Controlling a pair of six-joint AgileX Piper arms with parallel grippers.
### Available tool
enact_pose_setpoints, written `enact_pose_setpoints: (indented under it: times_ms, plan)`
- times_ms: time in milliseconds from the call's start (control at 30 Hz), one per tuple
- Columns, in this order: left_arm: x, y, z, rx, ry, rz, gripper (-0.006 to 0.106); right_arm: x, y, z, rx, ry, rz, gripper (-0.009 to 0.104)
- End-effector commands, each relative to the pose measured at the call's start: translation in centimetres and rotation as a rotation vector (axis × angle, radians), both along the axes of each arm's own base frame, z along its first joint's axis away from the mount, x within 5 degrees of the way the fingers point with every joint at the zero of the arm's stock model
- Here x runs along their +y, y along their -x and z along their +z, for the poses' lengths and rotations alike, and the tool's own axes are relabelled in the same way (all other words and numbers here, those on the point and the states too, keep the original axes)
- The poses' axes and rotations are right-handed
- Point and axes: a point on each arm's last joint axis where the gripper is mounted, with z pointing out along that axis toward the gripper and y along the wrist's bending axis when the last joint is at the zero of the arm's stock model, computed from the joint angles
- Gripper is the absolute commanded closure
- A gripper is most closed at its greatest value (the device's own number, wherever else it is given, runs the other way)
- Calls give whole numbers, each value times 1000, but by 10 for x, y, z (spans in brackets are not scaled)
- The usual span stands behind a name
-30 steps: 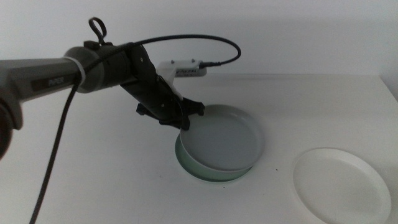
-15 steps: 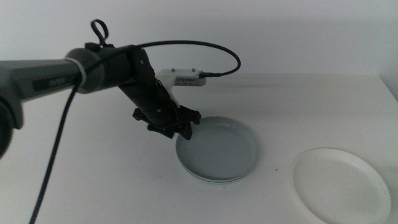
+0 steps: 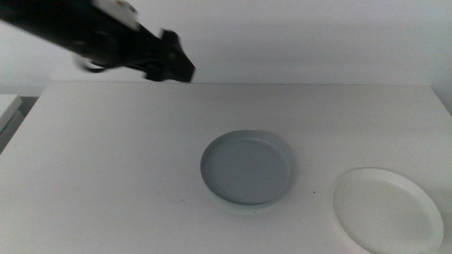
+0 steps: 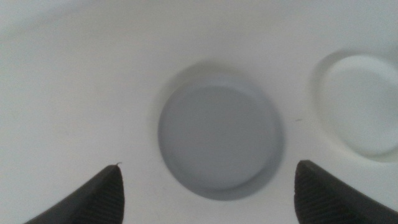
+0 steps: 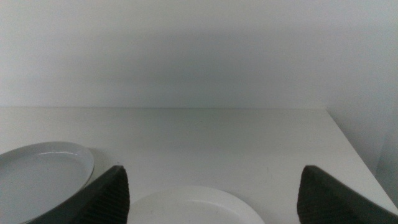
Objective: Stack the three bowls on top of each other.
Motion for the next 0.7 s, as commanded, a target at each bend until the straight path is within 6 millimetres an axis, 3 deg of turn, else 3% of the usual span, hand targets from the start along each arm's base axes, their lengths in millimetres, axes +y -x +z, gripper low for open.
enact_pose_setpoints:
  times_ms: [0, 167, 300, 467, 667]
  plan:
    - [10, 37, 19, -79, 25, -17, 7, 0, 0, 0, -9, 8, -4, 2]
    - [27, 99, 37, -179, 66, -32, 7, 0, 0, 0, -9, 8, -4, 2]
    - [33, 134, 45, -203, 115, -62, 7, 0, 0, 0, -9, 8, -4, 2]
    - [39, 154, 57, -273, 159, -39, 7, 0, 0, 0, -9, 8, -4, 2]
    - [40, 157, 59, -288, 161, -36, 7, 0, 0, 0, -9, 8, -4, 2]
